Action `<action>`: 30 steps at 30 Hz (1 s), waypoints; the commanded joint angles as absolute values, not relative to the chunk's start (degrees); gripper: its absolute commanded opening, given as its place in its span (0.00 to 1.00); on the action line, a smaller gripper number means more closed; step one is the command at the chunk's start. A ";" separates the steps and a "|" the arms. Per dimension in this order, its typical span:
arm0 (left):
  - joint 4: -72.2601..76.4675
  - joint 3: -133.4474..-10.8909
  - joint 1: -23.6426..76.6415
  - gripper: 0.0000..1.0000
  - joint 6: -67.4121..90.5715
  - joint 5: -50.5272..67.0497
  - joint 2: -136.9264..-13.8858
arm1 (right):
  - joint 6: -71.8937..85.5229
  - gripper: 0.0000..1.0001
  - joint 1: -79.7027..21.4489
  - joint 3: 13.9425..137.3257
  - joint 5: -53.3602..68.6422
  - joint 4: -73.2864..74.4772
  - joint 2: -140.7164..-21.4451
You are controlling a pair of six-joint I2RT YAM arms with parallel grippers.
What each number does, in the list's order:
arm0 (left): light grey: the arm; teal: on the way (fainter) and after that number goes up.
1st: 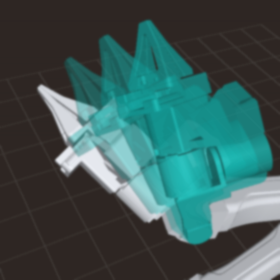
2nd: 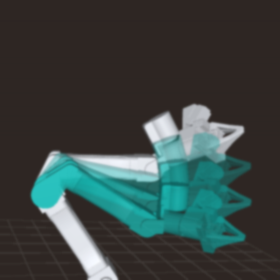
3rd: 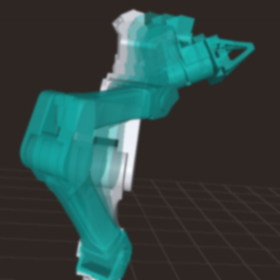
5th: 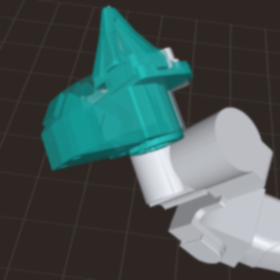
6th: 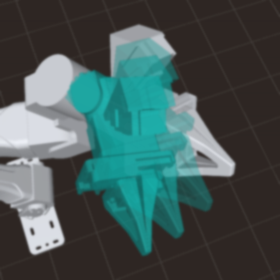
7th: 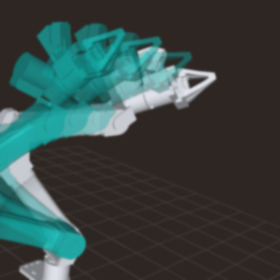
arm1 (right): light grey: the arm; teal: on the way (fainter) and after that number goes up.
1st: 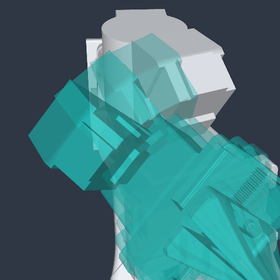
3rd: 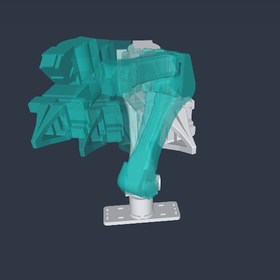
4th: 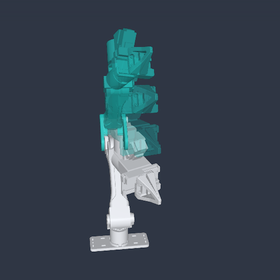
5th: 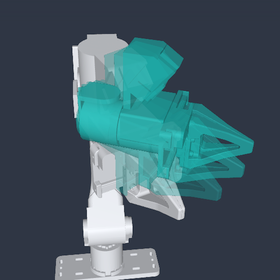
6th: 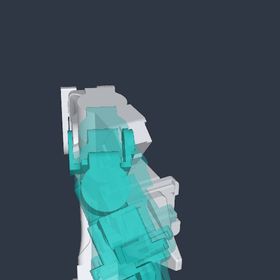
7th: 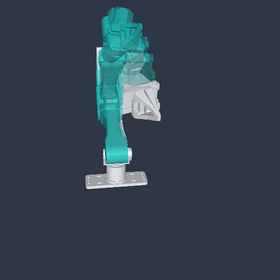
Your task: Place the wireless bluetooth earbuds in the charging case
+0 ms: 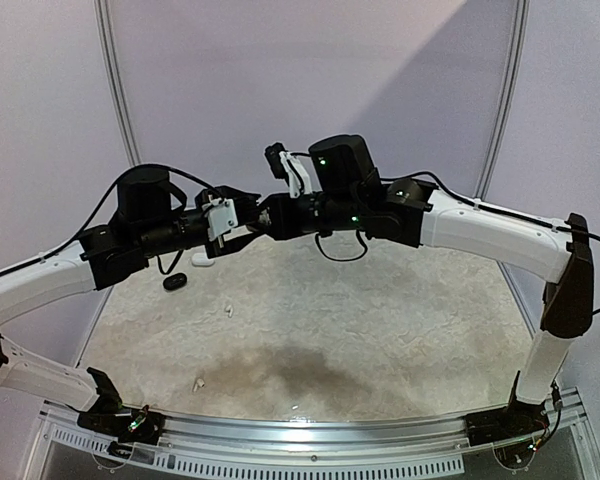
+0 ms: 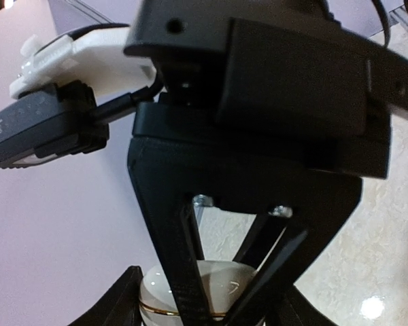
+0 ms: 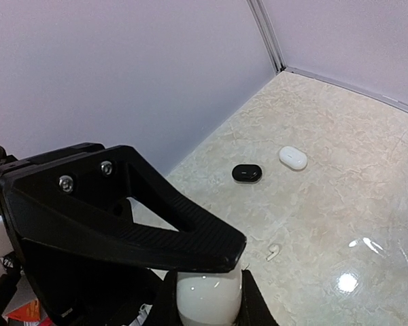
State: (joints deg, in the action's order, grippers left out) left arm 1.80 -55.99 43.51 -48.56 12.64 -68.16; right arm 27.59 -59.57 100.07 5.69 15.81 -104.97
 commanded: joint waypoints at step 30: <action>-18.28 -58.90 39.33 0.56 -16.84 47.62 -63.66 | -25.85 0.00 -66.44 116.79 11.33 56.53 -103.32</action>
